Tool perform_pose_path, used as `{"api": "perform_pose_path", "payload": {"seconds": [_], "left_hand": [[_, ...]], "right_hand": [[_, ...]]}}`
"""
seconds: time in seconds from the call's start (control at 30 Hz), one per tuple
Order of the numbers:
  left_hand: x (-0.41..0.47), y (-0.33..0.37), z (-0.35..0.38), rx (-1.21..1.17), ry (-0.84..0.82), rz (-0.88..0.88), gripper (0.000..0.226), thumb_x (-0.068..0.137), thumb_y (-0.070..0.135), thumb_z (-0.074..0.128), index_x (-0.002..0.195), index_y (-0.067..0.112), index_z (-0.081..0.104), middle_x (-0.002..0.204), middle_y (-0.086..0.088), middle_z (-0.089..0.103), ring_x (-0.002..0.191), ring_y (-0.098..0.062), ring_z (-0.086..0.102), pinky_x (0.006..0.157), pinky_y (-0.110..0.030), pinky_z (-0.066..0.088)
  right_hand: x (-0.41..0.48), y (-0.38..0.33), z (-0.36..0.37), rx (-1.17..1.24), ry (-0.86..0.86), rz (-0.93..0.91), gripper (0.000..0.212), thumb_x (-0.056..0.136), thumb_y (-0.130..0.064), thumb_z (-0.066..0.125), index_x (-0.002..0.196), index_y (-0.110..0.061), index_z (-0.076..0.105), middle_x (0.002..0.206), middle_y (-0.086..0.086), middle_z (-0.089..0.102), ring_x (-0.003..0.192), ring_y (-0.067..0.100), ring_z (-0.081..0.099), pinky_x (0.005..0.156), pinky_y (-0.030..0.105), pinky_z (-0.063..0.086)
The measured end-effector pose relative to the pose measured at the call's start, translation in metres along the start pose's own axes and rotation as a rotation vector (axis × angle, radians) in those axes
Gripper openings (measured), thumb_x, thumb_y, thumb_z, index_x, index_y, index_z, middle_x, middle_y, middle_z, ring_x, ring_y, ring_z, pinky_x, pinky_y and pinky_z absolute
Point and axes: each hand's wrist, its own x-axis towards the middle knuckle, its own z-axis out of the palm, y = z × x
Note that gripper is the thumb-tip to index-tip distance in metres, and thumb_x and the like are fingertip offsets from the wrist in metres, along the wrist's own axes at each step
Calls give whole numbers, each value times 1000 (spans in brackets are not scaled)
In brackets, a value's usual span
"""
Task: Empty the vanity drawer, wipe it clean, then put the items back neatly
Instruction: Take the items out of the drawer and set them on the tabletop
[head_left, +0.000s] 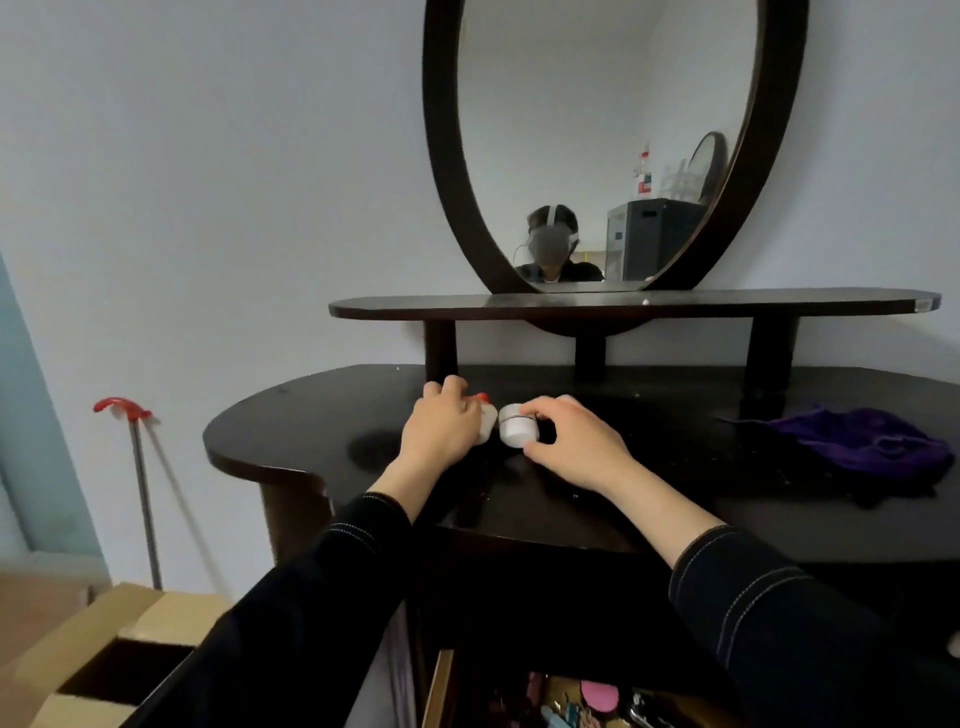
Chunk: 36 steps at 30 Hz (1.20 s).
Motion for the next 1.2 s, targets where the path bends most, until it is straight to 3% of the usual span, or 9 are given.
{"api": "perform_pose_path", "payload": {"seconds": [0.23, 0.4, 0.5, 0.63, 0.7, 0.77, 0.93, 1.03, 1.2], "left_hand": [[-40, -1, -19, -133, 119, -49, 36, 94, 24, 50, 129, 16, 50, 130, -10, 46, 114, -30, 50, 90, -39, 44], [-88, 14, -32, -144, 185, 19, 14, 91, 21, 53, 100, 15, 62, 104, -2, 59, 96, -24, 57, 73, -34, 43], [-141, 24, -27, -51, 316, 151, 12, 90, 19, 54, 87, 16, 65, 90, 3, 62, 91, -22, 56, 71, -36, 43], [-231, 13, 3, -152, 362, 444, 25, 86, 10, 57, 108, 14, 67, 122, 2, 60, 123, -19, 51, 109, -36, 34], [-266, -1, 21, -255, 249, 514, 21, 85, 8, 53, 102, 13, 63, 115, 4, 57, 113, -18, 53, 98, -34, 43], [-286, -17, 45, -206, 49, 476, 15, 84, 15, 49, 95, 17, 60, 96, 8, 55, 92, -16, 57, 81, -31, 46], [-294, -55, 111, -145, -364, -15, 10, 88, 14, 55, 89, 20, 62, 94, 4, 61, 85, -17, 61, 76, -37, 51], [-298, -75, 146, 32, -418, 55, 20, 86, 14, 54, 101, 25, 59, 106, 5, 56, 99, -20, 58, 79, -33, 52], [-286, -89, 180, 371, -453, 250, 60, 86, 16, 58, 143, 22, 42, 141, -1, 41, 131, -29, 35, 104, -45, 40]], "right_hand": [[-24, -2, -11, 194, 88, 156, 48, 86, -27, 69, 131, -27, 54, 125, -7, 54, 116, 10, 55, 82, 28, 42], [-56, -11, -26, 338, 83, 205, 18, 88, -20, 66, 105, -26, 68, 98, -12, 66, 100, 11, 64, 83, 27, 50], [-90, -23, -39, 322, 151, 141, 11, 88, -21, 64, 90, -29, 72, 85, -18, 68, 86, 3, 63, 79, 27, 52], [-174, -24, -15, -27, 478, -175, 17, 88, -20, 57, 95, -29, 68, 101, -16, 65, 97, 8, 59, 81, 28, 47], [-219, -9, 6, -27, 553, -324, 21, 88, -12, 56, 104, -20, 67, 120, -6, 62, 118, 14, 55, 104, 30, 42], [-257, 16, 29, -11, 447, -335, 21, 90, -10, 55, 108, -17, 65, 121, -6, 57, 116, 13, 54, 96, 21, 45], [-306, 84, 93, 38, -12, 239, 17, 98, -19, 61, 113, -26, 61, 120, -14, 53, 86, 1, 62, 63, 10, 52], [-307, 113, 117, 248, -100, 544, 14, 99, -16, 62, 108, -26, 61, 112, -8, 63, 85, 2, 65, 71, 23, 60], [-301, 130, 138, 443, -118, 689, 19, 98, -8, 59, 97, -26, 64, 103, -1, 67, 87, 15, 68, 74, 29, 60]]}}
